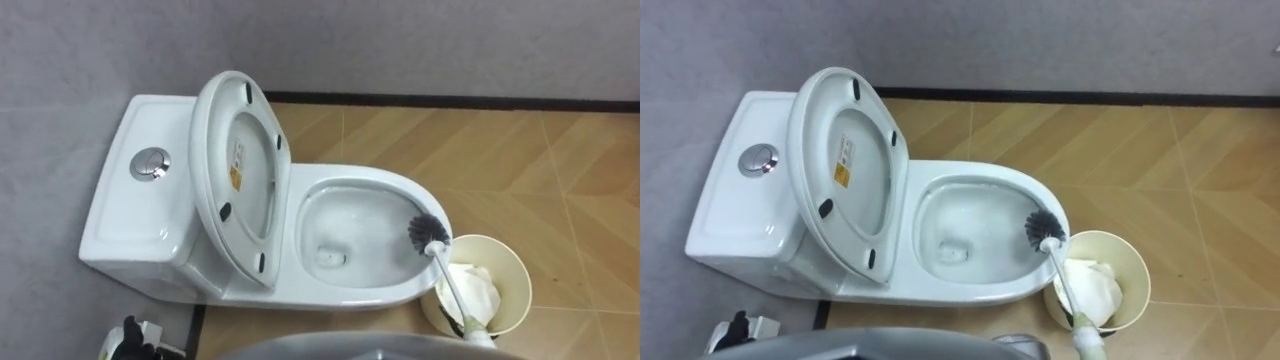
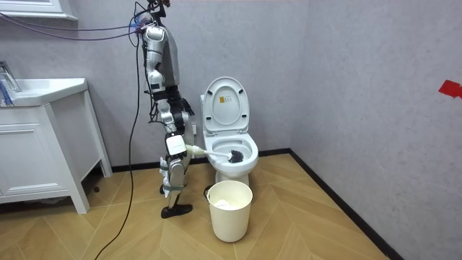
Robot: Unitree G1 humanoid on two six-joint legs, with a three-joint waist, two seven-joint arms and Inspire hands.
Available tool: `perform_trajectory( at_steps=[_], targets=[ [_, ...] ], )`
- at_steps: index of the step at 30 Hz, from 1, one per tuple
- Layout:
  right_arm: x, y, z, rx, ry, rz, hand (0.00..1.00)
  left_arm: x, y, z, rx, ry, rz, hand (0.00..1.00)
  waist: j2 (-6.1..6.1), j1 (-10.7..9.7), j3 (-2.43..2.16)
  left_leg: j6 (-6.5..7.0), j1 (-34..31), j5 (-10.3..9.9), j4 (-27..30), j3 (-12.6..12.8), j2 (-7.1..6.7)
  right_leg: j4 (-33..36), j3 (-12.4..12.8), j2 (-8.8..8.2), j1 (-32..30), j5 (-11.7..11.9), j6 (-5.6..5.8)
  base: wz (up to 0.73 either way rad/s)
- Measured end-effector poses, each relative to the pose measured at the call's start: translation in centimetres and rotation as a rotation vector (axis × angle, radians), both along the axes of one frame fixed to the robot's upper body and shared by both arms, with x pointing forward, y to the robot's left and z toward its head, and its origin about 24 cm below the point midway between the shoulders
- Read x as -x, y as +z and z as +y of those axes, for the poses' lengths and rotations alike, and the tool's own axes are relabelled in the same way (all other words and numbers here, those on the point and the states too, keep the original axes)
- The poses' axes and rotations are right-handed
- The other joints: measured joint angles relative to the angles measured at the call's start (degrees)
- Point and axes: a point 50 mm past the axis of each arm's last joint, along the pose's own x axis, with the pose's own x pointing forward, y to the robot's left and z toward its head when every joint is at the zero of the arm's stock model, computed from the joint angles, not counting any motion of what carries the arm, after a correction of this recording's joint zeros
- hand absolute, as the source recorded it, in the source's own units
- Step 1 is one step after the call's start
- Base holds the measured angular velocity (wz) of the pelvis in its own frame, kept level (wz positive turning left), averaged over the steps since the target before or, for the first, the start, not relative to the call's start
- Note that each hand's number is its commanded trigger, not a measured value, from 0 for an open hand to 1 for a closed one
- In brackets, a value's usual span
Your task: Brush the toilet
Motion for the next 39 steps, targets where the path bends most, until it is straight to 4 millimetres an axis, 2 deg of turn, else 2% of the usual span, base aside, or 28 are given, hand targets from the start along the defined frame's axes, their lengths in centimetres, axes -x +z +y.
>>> perform_trajectory(
  at_steps=[5,9,11,14,19,25,26,27,28,39],
  targets=[
    [-0.5,0.1,-0.2,0.024,-0.002,-0.032,1.00,0.2,0.0,0.0,0.002,0.003,0.003,0.00,-0.06,0.1,-0.01,0.00,0.0,0.0,-0.1,0.1,0.00,0.0,0.2,0.02,0.0,0.1,0.02,0.00],
    [-1.4,0.4,-0.4,0.071,-0.001,-0.082,1.00,0.4,-0.1,0.0,0.004,0.004,0.006,0.00,0.00,0.5,0.02,0.00,0.0,0.0,-0.1,1.3,0.17,0.0,0.9,0.17,-0.5,0.3,-0.04,-0.13],
    [-2.5,0.9,-1.3,0.151,-0.060,-0.156,1.00,0.4,-0.1,-0.1,0.006,0.009,0.001,0.00,0.08,0.7,0.06,0.00,0.0,0.0,-0.1,1.7,0.20,0.0,2.1,0.36,-0.9,0.3,0.04,-0.16],
    [-3.7,1.9,-2.3,0.234,-0.120,-0.261,1.00,0.3,-0.1,0.0,-0.002,0.009,-0.005,0.00,0.34,0.7,0.21,-0.01,-0.3,0.0,-0.6,1.5,0.41,0.0,2.2,0.63,-1.6,0.6,-0.04,-0.09],
    [-3.6,2.2,-2.6,0.276,-0.178,-0.299,1.00,0.3,-0.1,0.0,-0.003,0.007,-0.009,0.00,0.18,0.0,0.24,-0.13,-0.4,-0.1,-0.9,1.6,0.78,-0.1,2.2,1.05,-1.7,0.7,-0.28,0.01],
    [-1.5,1.6,-2.3,0.264,-0.222,-0.215,1.00,0.8,-0.1,0.0,-0.005,0.009,0.000,0.00,0.37,0.0,0.04,-0.13,-0.3,-0.1,-0.9,1.7,0.83,-0.1,2.1,1.10,-1.5,0.8,-0.36,0.00],
    [-1.1,1.5,-2.2,0.262,-0.225,-0.195,0.72,0.9,-0.1,0.0,-0.005,0.011,0.004,0.00,0.36,0.0,0.05,-0.13,-0.3,-0.1,-0.9,1.7,0.85,-0.1,2.1,1.11,-1.5,0.8,-0.38,0.00],
    [-0.8,1.5,-2.2,0.261,-0.228,-0.184,0.49,1.0,-0.1,0.0,-0.004,0.011,0.006,0.00,0.33,0.0,0.05,-0.13,-0.3,-0.1,-0.9,1.7,0.85,-0.1,2.1,1.11,-1.5,0.8,-0.39,0.00],
    [-0.5,1.4,-2.2,0.258,-0.230,-0.166,0.00,1.1,-0.1,0.0,-0.004,0.010,0.010,0.00,0.29,-0.1,0.04,-0.13,-0.3,-0.1,-0.9,1.6,0.86,-0.1,2.1,1.11,-1.4,0.8,-0.39,0.00],
    [0.6,1.0,-1.8,0.205,-0.235,-0.071,0.00,1.8,-0.3,0.1,0.019,-0.019,0.078,0.00,-0.06,0.0,0.11,-0.13,-0.1,-0.1,-0.9,1.7,0.97,-0.1,1.9,1.12,-1.5,0.8,-0.37,0.00]
  ],
)
